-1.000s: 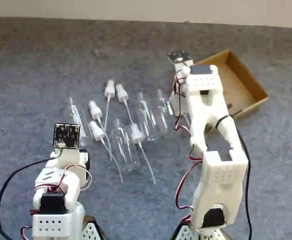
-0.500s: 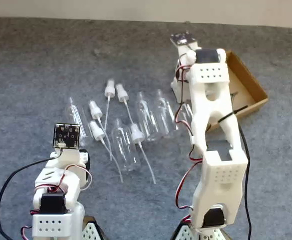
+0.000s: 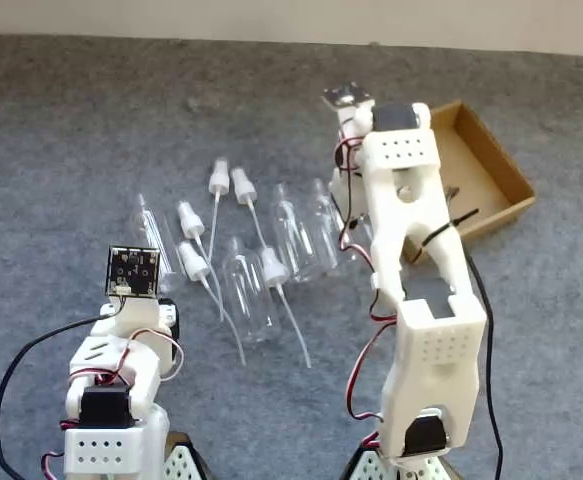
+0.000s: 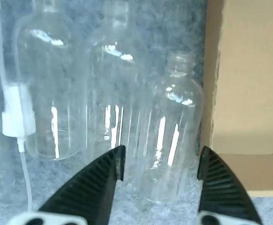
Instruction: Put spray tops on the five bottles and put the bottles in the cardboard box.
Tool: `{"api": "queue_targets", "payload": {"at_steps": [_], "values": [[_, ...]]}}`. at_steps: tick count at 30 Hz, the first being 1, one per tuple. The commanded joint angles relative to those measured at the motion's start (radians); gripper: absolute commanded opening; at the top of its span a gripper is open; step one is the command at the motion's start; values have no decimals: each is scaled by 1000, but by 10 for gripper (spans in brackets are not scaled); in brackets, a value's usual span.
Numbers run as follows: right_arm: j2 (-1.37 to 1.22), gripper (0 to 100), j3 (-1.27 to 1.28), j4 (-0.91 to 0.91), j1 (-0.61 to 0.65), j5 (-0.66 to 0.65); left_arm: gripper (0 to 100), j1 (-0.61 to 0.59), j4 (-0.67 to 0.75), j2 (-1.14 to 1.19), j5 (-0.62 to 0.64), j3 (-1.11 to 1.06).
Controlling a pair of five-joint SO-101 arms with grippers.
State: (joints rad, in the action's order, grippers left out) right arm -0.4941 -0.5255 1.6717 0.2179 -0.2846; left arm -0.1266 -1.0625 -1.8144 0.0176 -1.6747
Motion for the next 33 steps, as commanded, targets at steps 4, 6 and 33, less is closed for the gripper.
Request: {"api": "queue_targets", "payload": {"at_steps": [4,6,33], "values": [[30,231,16,59,8,11,8,-10,0,-2,2,-21],[35,231,15,85,10,11,8,-10,0,-2,2,-21],[584,231,748,-461,42,58,8,-10,-2,-2,2,-21]]}}
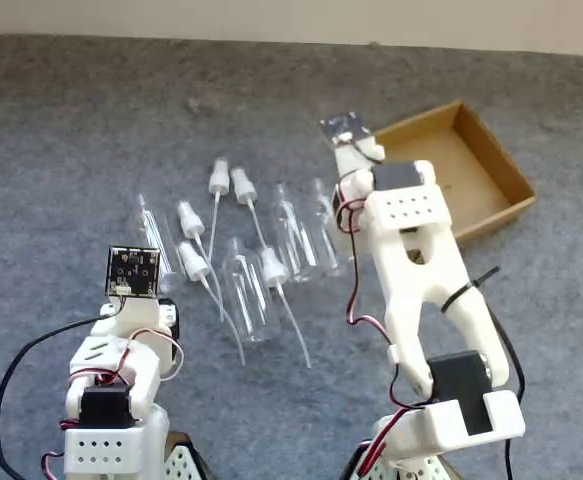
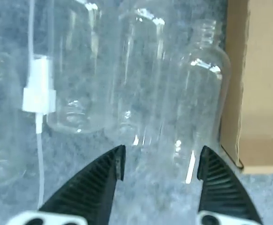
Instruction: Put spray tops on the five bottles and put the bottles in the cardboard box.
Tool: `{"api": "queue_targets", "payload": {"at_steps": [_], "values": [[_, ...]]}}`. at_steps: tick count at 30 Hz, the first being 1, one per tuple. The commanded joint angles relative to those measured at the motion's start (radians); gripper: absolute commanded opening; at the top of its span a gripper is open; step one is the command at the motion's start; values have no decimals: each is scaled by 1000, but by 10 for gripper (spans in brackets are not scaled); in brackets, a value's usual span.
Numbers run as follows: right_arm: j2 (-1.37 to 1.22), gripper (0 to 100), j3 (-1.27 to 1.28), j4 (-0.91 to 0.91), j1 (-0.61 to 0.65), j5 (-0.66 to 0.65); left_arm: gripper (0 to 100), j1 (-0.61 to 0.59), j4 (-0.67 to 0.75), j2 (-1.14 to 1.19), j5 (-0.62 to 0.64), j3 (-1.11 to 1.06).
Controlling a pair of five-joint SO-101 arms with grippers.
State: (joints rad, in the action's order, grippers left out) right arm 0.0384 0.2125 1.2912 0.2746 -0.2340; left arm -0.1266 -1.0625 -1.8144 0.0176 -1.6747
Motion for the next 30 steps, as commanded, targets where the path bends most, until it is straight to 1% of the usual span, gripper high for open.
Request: {"api": "queue_targets", "payload": {"at_steps": [1,3,6,10,14,21,26,30], "values": [[51,231,10,-94,-27,8,8,-10,-2,-2,2,-21],[50,231,8,-124,-48,5,8,-10,-2,-2,2,-21],[41,230,8,-142,-81,-48,8,-10,-2,-2,2,-21],[-45,230,-33,-133,-107,-54,8,-8,-2,-2,2,-21],[-125,230,-73,-131,-102,-52,8,-7,-2,-2,2,-21],[-142,230,-76,-142,-81,-55,8,-7,-2,-1,2,-21],[-147,230,-71,-225,-84,-58,8,-7,-2,-1,2,-21],[-147,230,-68,-248,-79,-120,8,-7,-2,-1,2,-21]]}}
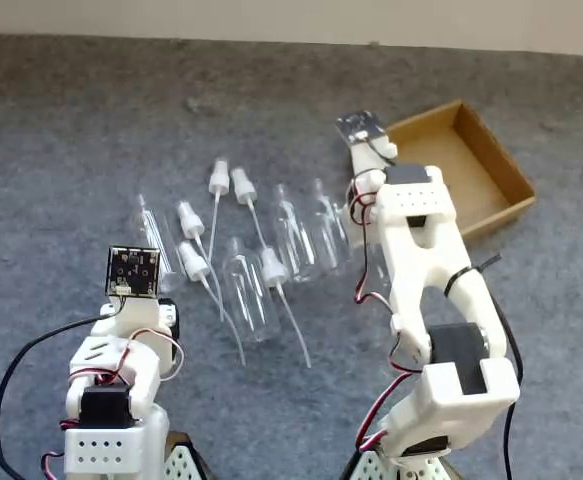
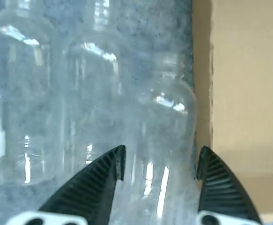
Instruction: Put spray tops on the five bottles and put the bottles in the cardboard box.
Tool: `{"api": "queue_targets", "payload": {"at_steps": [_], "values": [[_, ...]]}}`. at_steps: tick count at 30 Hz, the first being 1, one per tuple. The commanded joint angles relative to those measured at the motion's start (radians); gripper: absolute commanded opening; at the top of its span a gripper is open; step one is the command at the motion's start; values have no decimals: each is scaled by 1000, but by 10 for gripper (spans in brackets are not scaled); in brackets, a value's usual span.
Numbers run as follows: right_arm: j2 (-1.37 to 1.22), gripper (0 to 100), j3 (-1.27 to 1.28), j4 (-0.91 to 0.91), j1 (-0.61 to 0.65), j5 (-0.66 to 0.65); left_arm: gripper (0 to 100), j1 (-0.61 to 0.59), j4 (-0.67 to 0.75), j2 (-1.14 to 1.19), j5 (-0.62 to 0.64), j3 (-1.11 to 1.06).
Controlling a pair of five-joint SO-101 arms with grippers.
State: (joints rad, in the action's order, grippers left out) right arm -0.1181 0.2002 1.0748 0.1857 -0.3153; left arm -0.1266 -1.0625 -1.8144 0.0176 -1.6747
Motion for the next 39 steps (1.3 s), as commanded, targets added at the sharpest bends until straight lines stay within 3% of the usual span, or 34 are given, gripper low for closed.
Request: {"api": "queue_targets", "payload": {"at_steps": [1,13,28,32,39], "values": [[10,230,-56,-31,10,-43,8,-7,-2,-1,2,-21],[-203,231,-77,-41,24,-38,8,-8,-2,-1,2,-21],[-214,226,-96,-50,85,-41,8,-10,0,-1,2,-21],[-209,176,-120,19,81,-38,8,-10,0,-1,2,-21],[-101,171,-216,197,81,-37,8,-10,0,-1,2,-21]]}}
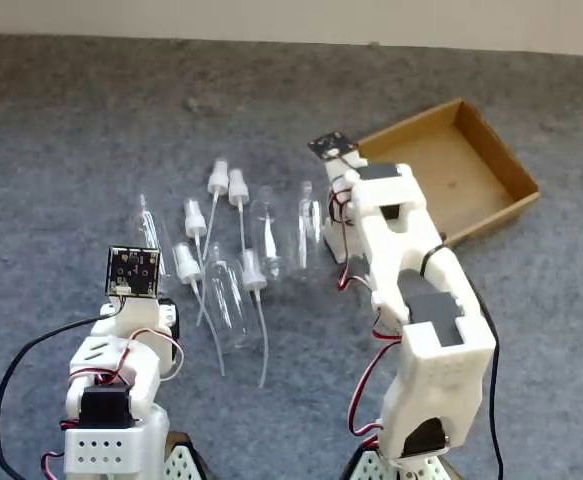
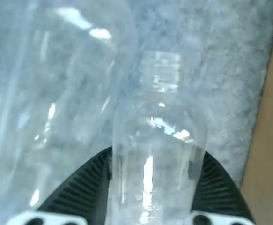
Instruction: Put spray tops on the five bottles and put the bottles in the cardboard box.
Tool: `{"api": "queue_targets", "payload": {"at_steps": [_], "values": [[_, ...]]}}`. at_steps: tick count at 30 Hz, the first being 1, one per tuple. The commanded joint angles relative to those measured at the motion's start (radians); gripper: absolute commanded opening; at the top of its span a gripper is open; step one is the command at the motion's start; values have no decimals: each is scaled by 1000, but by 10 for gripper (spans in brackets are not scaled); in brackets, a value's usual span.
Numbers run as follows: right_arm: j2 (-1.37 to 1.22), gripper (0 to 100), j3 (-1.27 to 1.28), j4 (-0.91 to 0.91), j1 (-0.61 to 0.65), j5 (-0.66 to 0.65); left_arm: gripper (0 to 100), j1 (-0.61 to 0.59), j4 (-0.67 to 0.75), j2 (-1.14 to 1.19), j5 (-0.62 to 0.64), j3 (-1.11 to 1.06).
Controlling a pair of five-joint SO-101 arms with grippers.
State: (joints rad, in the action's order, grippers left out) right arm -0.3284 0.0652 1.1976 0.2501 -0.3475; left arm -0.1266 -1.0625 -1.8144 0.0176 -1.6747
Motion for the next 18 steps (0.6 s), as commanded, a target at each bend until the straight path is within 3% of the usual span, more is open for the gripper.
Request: {"api": "queue_targets", "payload": {"at_steps": [1,11,15,18], "values": [[134,171,-88,94,16,-5,8,-10,0,-1,2,-21],[498,171,-85,274,22,-5,8,-10,-2,-1,-5,-21],[657,171,-81,331,24,17,8,-10,-2,-1,-144,-21],[746,171,-81,366,24,135,8,-13,-2,-1,-215,-19]]}}
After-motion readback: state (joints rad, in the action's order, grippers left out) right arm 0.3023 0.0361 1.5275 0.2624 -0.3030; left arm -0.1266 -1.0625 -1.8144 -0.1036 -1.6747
